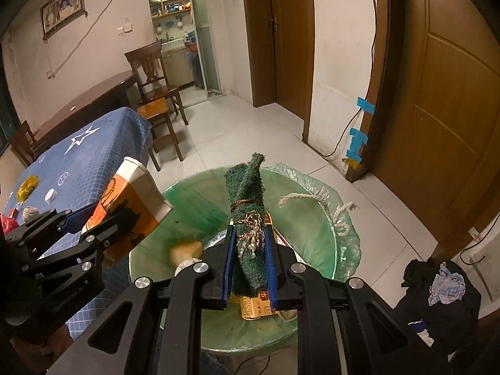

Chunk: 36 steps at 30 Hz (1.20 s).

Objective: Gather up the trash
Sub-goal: 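Open both tools over the green bin, dropping the cup and cloth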

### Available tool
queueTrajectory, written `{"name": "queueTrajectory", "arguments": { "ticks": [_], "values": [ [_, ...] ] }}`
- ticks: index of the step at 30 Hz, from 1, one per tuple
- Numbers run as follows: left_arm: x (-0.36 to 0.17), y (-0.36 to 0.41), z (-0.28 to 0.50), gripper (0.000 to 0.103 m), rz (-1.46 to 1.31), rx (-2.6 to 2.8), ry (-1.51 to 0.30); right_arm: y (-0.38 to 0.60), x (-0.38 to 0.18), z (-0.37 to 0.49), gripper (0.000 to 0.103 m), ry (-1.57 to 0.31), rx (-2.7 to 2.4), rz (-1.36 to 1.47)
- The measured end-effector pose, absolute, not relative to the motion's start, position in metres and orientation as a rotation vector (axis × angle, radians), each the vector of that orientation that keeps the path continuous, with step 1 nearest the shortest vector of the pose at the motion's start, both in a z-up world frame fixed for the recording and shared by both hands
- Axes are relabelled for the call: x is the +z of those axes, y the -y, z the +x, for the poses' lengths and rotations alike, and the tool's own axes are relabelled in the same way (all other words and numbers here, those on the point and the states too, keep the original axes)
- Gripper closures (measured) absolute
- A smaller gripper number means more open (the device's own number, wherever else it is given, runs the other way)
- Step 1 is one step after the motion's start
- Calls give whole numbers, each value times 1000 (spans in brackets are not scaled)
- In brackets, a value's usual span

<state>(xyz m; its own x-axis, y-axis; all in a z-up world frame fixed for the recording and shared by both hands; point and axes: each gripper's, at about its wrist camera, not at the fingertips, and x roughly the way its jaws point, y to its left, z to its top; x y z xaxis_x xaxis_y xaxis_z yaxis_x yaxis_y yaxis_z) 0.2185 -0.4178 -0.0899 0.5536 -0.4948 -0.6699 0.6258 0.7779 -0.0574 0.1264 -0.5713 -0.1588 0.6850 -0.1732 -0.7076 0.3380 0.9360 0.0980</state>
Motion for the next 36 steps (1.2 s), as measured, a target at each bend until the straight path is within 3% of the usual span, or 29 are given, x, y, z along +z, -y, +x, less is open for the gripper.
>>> {"name": "queueTrajectory", "arguments": {
  "ticks": [31, 33, 36],
  "values": [
    [-91, 426, 224, 61, 212, -668, -758, 557, -163, 134, 83, -771, -289, 231],
    [-92, 424, 225, 49, 212, -663, -761, 557, -164, 135, 77, -769, -289, 233],
    [-91, 417, 225, 33, 215, -653, -754, 554, -164, 133, 58, -757, -292, 238]
  ]
}}
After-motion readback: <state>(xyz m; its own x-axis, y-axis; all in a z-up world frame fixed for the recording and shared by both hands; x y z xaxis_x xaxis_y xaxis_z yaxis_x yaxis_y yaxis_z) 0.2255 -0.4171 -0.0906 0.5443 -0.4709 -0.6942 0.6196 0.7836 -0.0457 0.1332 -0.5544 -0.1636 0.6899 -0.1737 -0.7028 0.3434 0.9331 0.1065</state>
